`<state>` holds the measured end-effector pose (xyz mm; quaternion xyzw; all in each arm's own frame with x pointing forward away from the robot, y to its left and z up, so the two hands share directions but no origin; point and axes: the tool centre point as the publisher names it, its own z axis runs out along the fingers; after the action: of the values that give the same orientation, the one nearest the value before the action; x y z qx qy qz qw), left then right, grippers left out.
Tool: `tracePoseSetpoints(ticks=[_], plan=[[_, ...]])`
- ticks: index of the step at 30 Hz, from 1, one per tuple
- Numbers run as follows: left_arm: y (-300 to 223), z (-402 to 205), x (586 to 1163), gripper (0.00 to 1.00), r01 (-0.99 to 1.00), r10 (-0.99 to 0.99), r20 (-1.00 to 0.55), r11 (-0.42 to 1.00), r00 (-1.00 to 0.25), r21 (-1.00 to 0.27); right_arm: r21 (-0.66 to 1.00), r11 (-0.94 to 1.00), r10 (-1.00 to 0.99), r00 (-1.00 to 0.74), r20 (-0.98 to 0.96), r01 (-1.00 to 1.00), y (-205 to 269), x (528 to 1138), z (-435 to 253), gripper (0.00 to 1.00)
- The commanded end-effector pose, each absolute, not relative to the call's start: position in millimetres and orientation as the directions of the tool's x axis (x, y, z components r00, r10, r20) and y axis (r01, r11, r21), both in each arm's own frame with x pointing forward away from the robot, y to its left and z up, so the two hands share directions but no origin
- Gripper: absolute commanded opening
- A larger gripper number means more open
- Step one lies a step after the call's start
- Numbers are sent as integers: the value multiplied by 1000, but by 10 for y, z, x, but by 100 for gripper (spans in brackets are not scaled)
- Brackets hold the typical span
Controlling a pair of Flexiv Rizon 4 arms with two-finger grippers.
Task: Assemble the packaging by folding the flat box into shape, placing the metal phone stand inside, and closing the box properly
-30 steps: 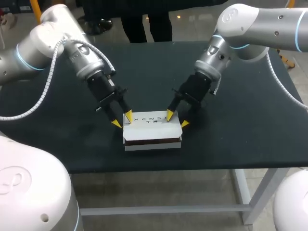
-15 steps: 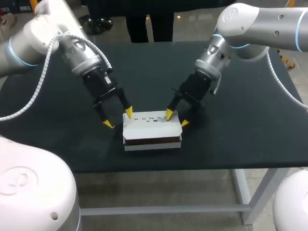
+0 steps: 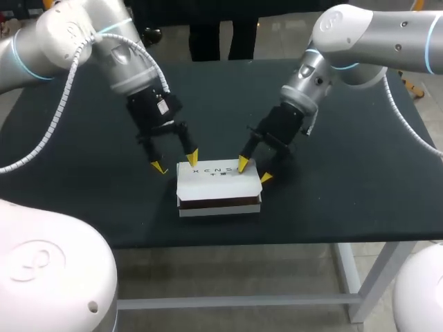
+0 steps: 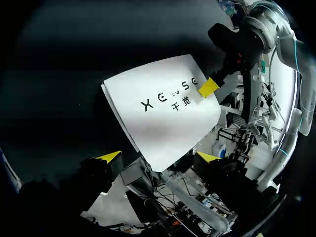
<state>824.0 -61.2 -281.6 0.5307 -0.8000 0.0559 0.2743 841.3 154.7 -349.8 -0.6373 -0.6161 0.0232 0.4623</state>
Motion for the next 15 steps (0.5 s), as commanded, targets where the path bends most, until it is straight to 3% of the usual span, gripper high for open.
tracePoseSetpoints(ticks=[1,5,8,15], plan=[[-667,-2674,8132,100,-885,-827,354,465,-438,-8,-619,189,807,238,540,762,1554,8426,-3501,60],[-715,-2621,8074,100,-812,-769,274,576,-577,-92,-619,189,807,238,540,762,1554,8426,-3501,58],[-729,-2582,8003,100,-649,-630,228,760,-743,-15,-619,189,807,238,540,762,1554,8426,-3501,58],[-729,-2582,8003,100,-649,-630,228,760,-743,-15,-619,189,807,238,540,762,1554,8426,-3501,59]])
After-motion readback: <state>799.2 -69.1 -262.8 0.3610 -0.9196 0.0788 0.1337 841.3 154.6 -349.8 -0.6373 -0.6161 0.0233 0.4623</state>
